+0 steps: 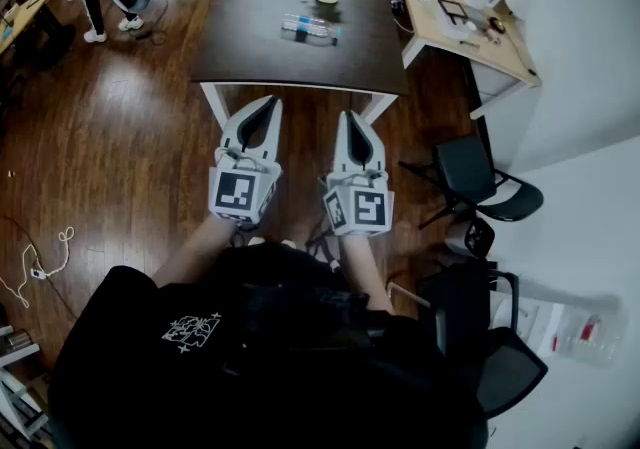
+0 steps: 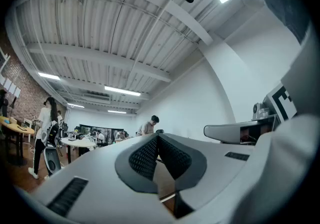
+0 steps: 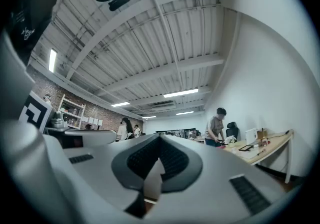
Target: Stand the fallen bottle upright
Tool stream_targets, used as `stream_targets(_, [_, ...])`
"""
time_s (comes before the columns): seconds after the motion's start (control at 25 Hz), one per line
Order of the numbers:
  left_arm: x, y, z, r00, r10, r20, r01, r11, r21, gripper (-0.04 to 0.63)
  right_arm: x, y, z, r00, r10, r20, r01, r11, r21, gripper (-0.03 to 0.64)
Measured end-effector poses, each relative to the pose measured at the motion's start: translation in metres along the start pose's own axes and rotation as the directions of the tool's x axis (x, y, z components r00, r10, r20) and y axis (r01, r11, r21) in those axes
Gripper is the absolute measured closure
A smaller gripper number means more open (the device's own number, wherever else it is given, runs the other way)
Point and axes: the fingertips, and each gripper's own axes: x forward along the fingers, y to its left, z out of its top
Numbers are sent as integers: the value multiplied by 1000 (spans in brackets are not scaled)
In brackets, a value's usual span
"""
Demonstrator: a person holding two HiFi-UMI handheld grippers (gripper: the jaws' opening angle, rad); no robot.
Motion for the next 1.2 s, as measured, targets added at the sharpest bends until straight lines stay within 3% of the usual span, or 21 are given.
stream_targets(0.64, [41,-16,-7,999,41,7,-41,999,27,598,17,-34,-10,999,51,-3,-50,998,32,606])
stream_targets(1.2, [132,36,-52,1000,10,-24,-10,1000,1,598,112,-70,-51,998,27,-48,-25,999,38,606])
